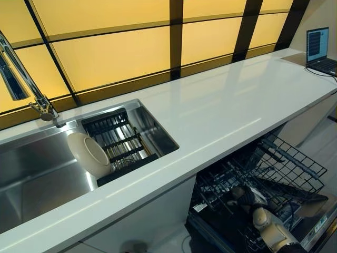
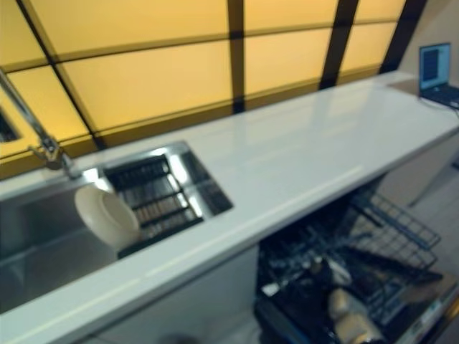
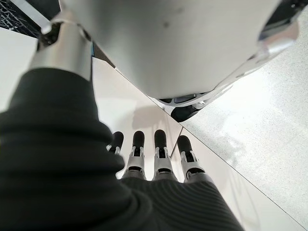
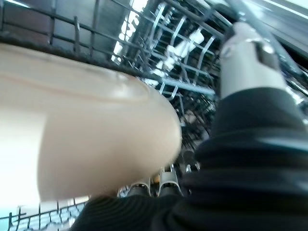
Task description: Take plates into dishwasher
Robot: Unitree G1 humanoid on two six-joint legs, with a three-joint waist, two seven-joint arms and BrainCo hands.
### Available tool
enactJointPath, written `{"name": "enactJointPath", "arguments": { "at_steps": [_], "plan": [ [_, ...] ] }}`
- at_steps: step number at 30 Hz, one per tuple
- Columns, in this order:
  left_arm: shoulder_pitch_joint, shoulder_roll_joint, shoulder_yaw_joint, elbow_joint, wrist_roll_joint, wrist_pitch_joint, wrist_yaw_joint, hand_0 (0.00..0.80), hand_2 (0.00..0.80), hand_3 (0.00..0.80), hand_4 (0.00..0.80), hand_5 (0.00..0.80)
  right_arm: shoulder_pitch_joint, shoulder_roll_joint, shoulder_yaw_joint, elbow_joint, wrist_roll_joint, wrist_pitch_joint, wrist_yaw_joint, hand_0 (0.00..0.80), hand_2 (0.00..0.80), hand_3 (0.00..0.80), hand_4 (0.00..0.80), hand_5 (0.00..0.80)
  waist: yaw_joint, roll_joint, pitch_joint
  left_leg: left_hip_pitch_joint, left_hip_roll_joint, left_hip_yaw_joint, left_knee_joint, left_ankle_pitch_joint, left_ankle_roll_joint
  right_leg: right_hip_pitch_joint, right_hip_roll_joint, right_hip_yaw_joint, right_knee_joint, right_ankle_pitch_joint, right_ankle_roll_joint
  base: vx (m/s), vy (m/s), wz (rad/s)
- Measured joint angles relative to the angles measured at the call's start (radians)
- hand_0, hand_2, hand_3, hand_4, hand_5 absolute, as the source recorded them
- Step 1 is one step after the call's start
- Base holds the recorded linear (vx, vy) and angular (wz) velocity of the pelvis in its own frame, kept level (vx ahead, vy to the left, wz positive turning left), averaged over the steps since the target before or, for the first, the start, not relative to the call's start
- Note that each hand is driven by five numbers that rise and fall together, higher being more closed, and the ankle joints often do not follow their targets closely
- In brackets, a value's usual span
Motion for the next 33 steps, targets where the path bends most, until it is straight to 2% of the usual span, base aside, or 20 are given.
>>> {"name": "enactJointPath", "arguments": {
  "at_steps": [4,9,21,27,29,33],
  "plan": [
    [0.015,0.0,0.025,-0.003,0.0,-0.002,0.002,0.0,0.0,0.0,0.0,0.0,0.03,-0.002,-0.037,-0.074,0.001,-0.023,-0.008,0.0,0.0,0.0,0.0,0.0,-0.018,-0.01,0.006,0.016,0.002,0.015,-0.009,0.0,0.0,0.002,0.0,0.016,0.0,0.0,0.0,0.01,-0.001,-0.09],
    [0.02,0.0,0.025,-0.004,0.0,-0.002,0.003,0.0,0.0,0.0,0.0,0.0,0.061,-0.009,-0.1,-0.159,0.001,-0.045,-0.013,0.0,0.0,0.0,0.0,0.0,-0.021,-0.014,0.009,0.03,0.003,0.027,-0.015,0.0,0.0,0.003,-0.001,0.027,0.0,0.0,0.0,0.006,0.002,-0.08],
    [0.021,0.0,0.026,-0.004,0.0,-0.005,0.01,0.0,0.0,0.0,0.0,0.0,0.074,-0.015,-0.139,-0.306,0.048,-0.065,-0.01,0.0,0.0,0.0,0.0,0.0,-0.023,-0.02,0.008,0.033,0.004,0.032,-0.015,0.0,0.0,0.003,-0.001,0.033,0.0,0.001,0.0,0.0,0.0,0.0],
    [0.028,0.0,0.032,-0.005,0.0,-0.005,0.012,0.0,0.0,0.0,0.0,0.0,0.077,-0.071,-0.236,-0.465,0.112,-0.093,-0.014,0.0,0.0,0.0,0.0,0.0,-0.024,-0.029,0.004,0.046,0.007,0.05,-0.016,-0.003,-0.003,0.005,0.0,0.047,0.001,0.002,0.0,-0.03,0.001,-0.07],
    [0.044,0.0,0.058,-0.001,-0.001,-0.006,0.014,0.0,0.0,0.0,0.0,0.0,0.071,-0.097,-0.279,-0.517,0.159,-0.113,-0.016,0.0,0.0,0.0,0.0,0.0,-0.046,-0.042,-0.003,0.045,0.008,0.052,-0.016,-0.003,-0.004,0.003,0.0,0.051,0.001,0.002,-0.001,-0.036,-0.011,-0.03],
    [0.047,0.008,0.066,0.01,0.0,-0.006,0.014,0.0,0.0,0.0,0.0,0.0,0.071,-0.134,-0.344,-0.547,0.205,-0.136,-0.031,0.0,0.0,0.0,0.0,0.0,-0.052,-0.057,-0.014,0.045,0.01,0.058,-0.016,-0.004,-0.005,-0.003,0.001,0.06,0.001,0.003,-0.002,-0.033,-0.01,-0.06]
  ]
}}
